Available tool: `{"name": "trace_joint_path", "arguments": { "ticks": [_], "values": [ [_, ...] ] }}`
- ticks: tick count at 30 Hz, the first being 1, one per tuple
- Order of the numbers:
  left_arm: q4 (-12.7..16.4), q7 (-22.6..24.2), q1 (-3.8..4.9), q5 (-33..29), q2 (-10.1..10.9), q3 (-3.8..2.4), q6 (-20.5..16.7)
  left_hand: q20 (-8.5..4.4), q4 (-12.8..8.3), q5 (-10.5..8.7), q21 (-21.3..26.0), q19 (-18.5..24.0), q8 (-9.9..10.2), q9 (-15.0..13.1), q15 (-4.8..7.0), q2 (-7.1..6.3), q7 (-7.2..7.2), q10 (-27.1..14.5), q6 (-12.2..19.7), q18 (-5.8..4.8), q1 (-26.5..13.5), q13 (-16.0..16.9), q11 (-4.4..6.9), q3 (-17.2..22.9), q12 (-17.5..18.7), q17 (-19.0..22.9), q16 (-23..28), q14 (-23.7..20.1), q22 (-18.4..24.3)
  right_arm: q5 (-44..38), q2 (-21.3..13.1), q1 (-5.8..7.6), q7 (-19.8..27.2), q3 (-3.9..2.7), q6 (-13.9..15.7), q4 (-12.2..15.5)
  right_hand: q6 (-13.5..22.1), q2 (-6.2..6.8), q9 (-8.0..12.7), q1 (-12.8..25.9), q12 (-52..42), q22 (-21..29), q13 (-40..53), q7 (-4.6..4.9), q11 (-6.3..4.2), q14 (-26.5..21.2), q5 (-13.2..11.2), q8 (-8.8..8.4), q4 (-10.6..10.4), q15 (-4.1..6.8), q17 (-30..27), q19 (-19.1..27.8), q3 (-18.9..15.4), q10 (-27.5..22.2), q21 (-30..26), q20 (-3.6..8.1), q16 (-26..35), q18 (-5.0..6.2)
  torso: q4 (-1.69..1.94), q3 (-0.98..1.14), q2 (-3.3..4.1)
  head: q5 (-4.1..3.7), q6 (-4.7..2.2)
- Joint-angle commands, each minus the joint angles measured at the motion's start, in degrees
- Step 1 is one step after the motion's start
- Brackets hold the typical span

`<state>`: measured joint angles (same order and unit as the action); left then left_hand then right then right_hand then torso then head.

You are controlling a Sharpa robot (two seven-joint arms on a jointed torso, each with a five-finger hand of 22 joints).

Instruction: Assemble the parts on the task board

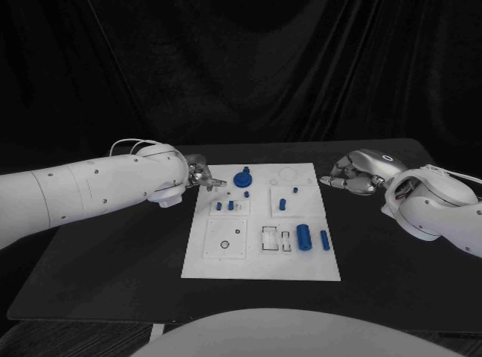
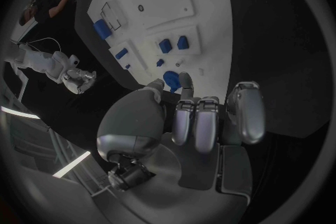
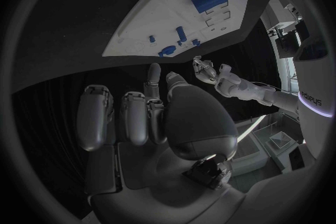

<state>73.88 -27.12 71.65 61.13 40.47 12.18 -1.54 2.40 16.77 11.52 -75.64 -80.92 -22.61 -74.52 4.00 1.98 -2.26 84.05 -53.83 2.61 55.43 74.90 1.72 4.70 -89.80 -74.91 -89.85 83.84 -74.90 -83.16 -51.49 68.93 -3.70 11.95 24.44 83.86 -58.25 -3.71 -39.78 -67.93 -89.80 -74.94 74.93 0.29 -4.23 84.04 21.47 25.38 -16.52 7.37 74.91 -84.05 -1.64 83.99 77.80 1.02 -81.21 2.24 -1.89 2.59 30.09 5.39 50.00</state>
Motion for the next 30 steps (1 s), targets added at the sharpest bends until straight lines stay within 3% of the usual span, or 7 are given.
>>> {"name": "trace_joint_path", "arguments": {
  "ticks": [1, 8, 10, 11, 14, 19, 30],
  "values": [
    [-0.06, 7.48, 1.24, 1.17, -0.10, -0.03, -4.74, 0.33, 0.01, -0.28, 1.44, 1.30, 0.89, 0.60, -0.33, 0.39, -0.37, 5.15, 0.99, 1.17, -1.04, 14.37, -0.62, -1.53, 0.68, -15.09, -0.15, 6.16, -10.01, 0.03, 0.08, -0.15, 0.24, -0.04, 0.51, -0.03, -0.48, 0.06, 0.10, -0.29, -0.20, -11.04, 15.07, 0.06, 0.51, 3.81, -0.15, -0.36, -0.10, -0.39, 2.54, -1.47, 0.17, 6.01, -0.25, -0.49, 0.10, 0.72, -0.02, -0.01, -0.01, 0.03, 0.00],
    [-1.82, 19.22, 2.42, 1.24, -1.01, -0.02, -7.71, 2.71, -0.30, -1.63, 12.45, 11.46, 6.68, 7.26, -3.37, 1.49, -3.40, -12.21, 6.60, 3.10, 6.20, 1.87, -3.48, -5.11, 17.42, -3.92, 7.16, -4.43, -7.01, 0.19, 0.20, -0.15, 0.22, -0.04, 0.34, -0.24, -0.51, 0.04, 0.11, -0.25, -0.20, -11.04, 15.07, 0.06, 0.53, 3.81, -0.19, -0.40, -0.11, -0.40, 2.57, -1.47, 0.17, 6.01, -0.26, -0.50, 0.08, 0.72, -0.03, -0.01, 0.00, -0.26, 0.00],
    [-2.30, 22.23, 2.46, 1.25, -1.38, -0.02, -8.26, 3.44, -1.44, -1.33, 20.62, 19.00, 8.15, 10.05, -4.39, 1.74, -4.10, -24.31, 7.37, 4.43, 11.80, -5.83, -4.44, -4.25, 28.23, 4.01, 13.24, -13.82, -4.71, 0.21, 0.20, -0.15, 0.22, -0.04, 0.29, -0.26, -0.51, 0.04, 0.11, -0.25, -0.20, -11.04, 15.07, 0.06, 0.53, 3.81, -0.19, -0.40, -0.11, -0.40, 2.57, -1.47, 0.17, 6.01, -0.26, -0.50, 0.08, 0.72, 0.01, 0.00, -0.02, -0.43, 0.00],
    [-2.61, 23.74, 2.43, 1.44, -1.63, -0.01, -8.50, 4.30, -2.75, -2.44, 25.64, 24.46, 10.32, 13.73, -5.44, 1.69, -4.63, -38.38, 8.42, 4.71, 17.72, -14.02, -6.61, -2.20, 40.39, 14.63, 22.69, -28.04, -3.65, 0.21, 0.19, -0.15, 0.23, -0.04, 0.29, -0.25, -0.51, 0.04, 0.11, -0.25, -0.20, -11.04, 15.07, 0.06, 0.53, 3.81, -0.19, -0.40, -0.11, -0.40, 2.57, -1.47, 0.17, 6.01, -0.26, -0.50, 0.08, 0.72, 0.01, -0.01, -0.02, -0.52, 0.00],
    [-3.61, 27.20, 2.02, 4.77, -2.25, -0.01, -8.15, 5.25, -5.54, -0.49, 28.26, 28.08, 15.18, 21.48, -7.22, 0.38, -5.94, -44.39, 10.78, 4.81, 27.30, -23.04, -7.51, 4.01, 50.86, 23.62, 30.72, -38.75, -3.18, 0.22, 0.20, -0.15, 0.28, -0.04, 0.26, -0.23, -0.51, 0.04, 0.11, -0.25, -0.20, -11.04, 15.07, 0.06, 0.53, 3.81, -0.19, -0.40, -0.11, -0.40, 2.57, -1.47, 0.17, 6.01, -0.26, -0.50, 0.08, 0.72, -0.05, -0.03, 0.00, -0.75, 0.00],
    [-5.44, 32.40, 0.33, 18.79, -3.54, 0.00, -8.71, 3.70, -6.63, -4.28, 3.48, 4.74, 18.99, 35.13, -3.42, -4.42, -3.56, -43.38, 12.55, 1.88, 31.02, -39.86, -4.93, 11.33, 63.81, 20.85, 22.26, -16.63, -9.22, 0.24, 0.16, -0.20, 0.53, -0.04, 0.16, -0.11, -0.56, 0.02, 0.13, -0.29, -0.20, -11.49, 15.07, 0.05, 0.51, 4.05, -0.19, -0.50, -0.05, -0.40, 3.82, -1.99, 0.21, 6.01, 1.12, -0.49, -0.84, 0.39, -0.05, -0.03, 0.01, -1.12, 0.00],
    [-10.27, 38.17, -3.48, 40.14, -7.49, 0.00, -12.53, 2.89, -9.35, -6.83, 7.64, 4.33, 18.93, 47.88, -1.27, -7.67, 1.89, -48.14, 10.11, 2.44, 28.66, -54.47, -0.04, 8.30, 73.16, 24.63, 22.31, -13.27, -7.87, 0.24, -0.08, -0.33, 1.28, -0.04, 0.40, 0.01, -0.61, 0.05, 0.16, -0.23, -0.20, -11.60, 15.07, 0.06, 0.50, 4.11, -0.17, -0.65, -0.07, -0.38, 3.80, -2.13, 0.20, 6.01, 1.43, -0.48, -0.90, 0.33, -0.01, -0.08, 0.07, -1.30, 0.00]
  ]
}}
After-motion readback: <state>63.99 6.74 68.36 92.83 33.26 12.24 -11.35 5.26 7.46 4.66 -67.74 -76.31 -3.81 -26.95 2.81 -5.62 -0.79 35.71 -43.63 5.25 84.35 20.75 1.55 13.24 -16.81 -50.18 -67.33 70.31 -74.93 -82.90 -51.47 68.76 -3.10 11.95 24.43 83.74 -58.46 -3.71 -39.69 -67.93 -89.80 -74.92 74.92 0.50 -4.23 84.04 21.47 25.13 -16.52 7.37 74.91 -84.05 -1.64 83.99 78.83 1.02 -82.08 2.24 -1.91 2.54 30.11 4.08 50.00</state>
